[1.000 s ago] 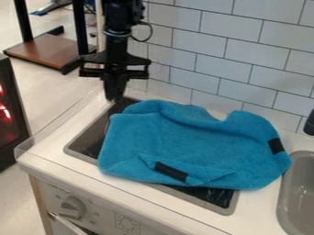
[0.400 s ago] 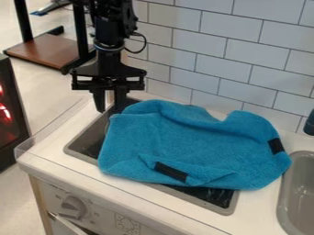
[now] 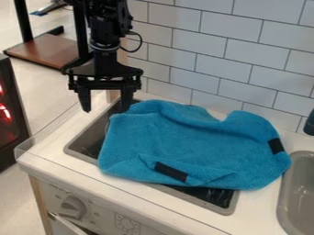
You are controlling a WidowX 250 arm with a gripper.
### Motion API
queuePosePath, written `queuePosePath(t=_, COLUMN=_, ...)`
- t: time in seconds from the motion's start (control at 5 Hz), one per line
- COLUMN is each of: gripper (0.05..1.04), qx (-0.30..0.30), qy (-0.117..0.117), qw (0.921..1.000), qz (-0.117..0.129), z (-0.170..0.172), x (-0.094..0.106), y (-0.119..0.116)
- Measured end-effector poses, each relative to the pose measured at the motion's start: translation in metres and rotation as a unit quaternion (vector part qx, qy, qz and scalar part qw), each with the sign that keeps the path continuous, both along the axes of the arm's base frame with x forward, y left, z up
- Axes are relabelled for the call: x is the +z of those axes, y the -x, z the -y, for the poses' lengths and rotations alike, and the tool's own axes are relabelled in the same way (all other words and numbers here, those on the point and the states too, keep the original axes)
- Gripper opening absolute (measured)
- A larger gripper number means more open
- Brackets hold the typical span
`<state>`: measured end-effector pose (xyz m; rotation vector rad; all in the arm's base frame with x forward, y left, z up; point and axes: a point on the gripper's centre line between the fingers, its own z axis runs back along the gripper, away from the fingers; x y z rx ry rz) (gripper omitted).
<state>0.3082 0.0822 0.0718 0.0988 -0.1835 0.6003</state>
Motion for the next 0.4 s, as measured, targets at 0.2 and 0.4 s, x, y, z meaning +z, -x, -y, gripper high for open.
queuePosePath(t=0.2, gripper=1.01, qx=0.001, qy=0.001, qw=1.0, qz=0.0, z=-0.0003, x=0.0, y=0.0001)
queuePosePath(t=0.4, gripper=0.999, qx=0.0, qy=0.0, qw=1.0, qz=0.001, z=0.0001, x=0.0003, y=-0.0004)
